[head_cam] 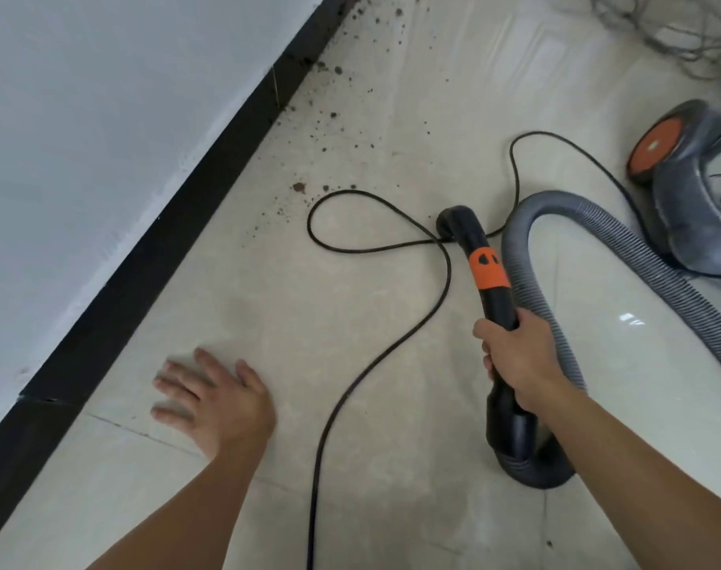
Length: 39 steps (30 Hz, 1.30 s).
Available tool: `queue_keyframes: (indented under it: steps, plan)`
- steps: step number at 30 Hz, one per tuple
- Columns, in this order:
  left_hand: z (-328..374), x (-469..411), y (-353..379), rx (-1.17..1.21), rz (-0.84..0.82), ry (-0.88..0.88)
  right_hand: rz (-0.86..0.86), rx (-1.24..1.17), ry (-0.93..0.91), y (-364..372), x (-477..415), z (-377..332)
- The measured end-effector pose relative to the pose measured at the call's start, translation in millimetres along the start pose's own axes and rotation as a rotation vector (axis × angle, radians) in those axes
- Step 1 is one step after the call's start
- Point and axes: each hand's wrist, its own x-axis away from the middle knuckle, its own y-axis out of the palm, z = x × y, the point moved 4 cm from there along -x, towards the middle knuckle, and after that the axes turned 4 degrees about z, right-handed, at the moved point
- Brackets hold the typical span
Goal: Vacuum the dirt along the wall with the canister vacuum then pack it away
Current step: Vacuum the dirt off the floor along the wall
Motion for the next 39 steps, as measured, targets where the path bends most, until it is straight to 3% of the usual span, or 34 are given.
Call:
queue_keyframes:
  steps: [9, 15, 19, 27, 39]
  plan:
    - [0.6, -0.8, -0.7, 0.030, 0.013, 0.004, -0.168, 0.151, -0.107, 17.9, 66.5, 28.3]
    - [-0.2, -0.6, 0.1, 0.026, 0.036, 0.020, -0.112, 0.246, -0.092, -14.5, 69.1, 51.8]
    - [0.7, -1.3, 0.5, 0.019, 0.046, 0.017, -0.072, 0.050, -0.053, 8.0, 26.0, 17.8]
    - [1.6, -3.3, 1.7, 0.028, 0.075, 0.009, -0.343, -0.427, 0.290, 92.4, -31.0, -52.9]
    - [1.1, -2.2, 0.9, 0.025, 0.079, 0.005, -0.480, -0.304, 0.205, 153.1, -9.2, -74.9]
